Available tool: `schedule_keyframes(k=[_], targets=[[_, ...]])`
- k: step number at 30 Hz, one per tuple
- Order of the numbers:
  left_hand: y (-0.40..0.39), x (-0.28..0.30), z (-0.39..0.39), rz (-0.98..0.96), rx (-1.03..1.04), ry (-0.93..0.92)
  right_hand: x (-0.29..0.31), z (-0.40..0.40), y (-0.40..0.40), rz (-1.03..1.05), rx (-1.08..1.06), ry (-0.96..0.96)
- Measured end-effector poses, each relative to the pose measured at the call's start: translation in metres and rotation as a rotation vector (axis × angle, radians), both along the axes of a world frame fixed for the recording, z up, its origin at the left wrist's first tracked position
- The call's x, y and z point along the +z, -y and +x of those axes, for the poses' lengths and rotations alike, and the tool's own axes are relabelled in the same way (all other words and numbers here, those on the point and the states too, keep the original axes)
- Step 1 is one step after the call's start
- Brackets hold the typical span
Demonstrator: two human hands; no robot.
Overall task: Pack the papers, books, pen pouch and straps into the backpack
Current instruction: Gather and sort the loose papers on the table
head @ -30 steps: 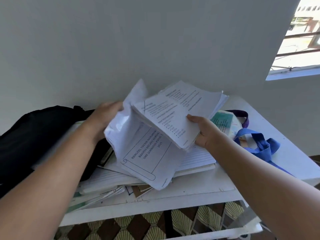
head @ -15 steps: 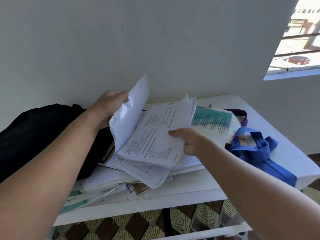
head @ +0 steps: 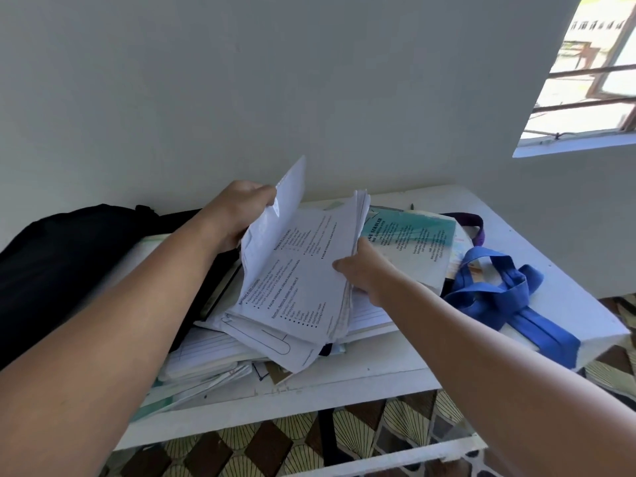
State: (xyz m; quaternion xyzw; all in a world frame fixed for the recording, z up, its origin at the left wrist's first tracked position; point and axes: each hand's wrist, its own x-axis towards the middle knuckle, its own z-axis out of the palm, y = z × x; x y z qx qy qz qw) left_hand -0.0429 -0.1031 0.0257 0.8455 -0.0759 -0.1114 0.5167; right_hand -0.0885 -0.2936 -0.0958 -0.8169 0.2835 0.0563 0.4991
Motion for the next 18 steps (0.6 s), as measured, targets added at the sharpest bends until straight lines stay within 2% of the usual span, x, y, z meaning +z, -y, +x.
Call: schedule_keyframes(k=[1,5,8,11,14,16,17,18], targets=[[0.001,0.0,-0.001,0.001,-0.011,0.003,-0.002,0.0,-0.001,0.081,-0.014,0.029],[0.0,0.001,0.0,-0.001,-0.032,0.022,-0.005,-0.001,-0.003,0.17,-0.059,0.138],[-0.005,0.002,-0.001,0.006,-0.029,0.036,0.002,0.003,-0.006,0.313,-0.108,0.229],[-0.012,0.007,-0.002,0.007,-0.024,0.096,0.006,0.012,-0.015,0.415,-0.09,0.228],[-0.016,0.015,-0.001,-0.018,-0.01,0.148,0.006,0.018,-0.023,0.485,-0.16,0.222],[-0.019,0.02,-0.002,-0.007,-0.009,0.182,0.0,0.021,-0.029,0.382,-0.188,0.261],[-0.02,0.021,-0.002,-0.002,-0.011,0.19,0.002,0.019,-0.032,0.329,-0.214,0.209],[-0.02,0.022,-0.003,0.0,-0.006,0.195,0.0,0.013,-0.036,-0.078,0.015,0.072]])
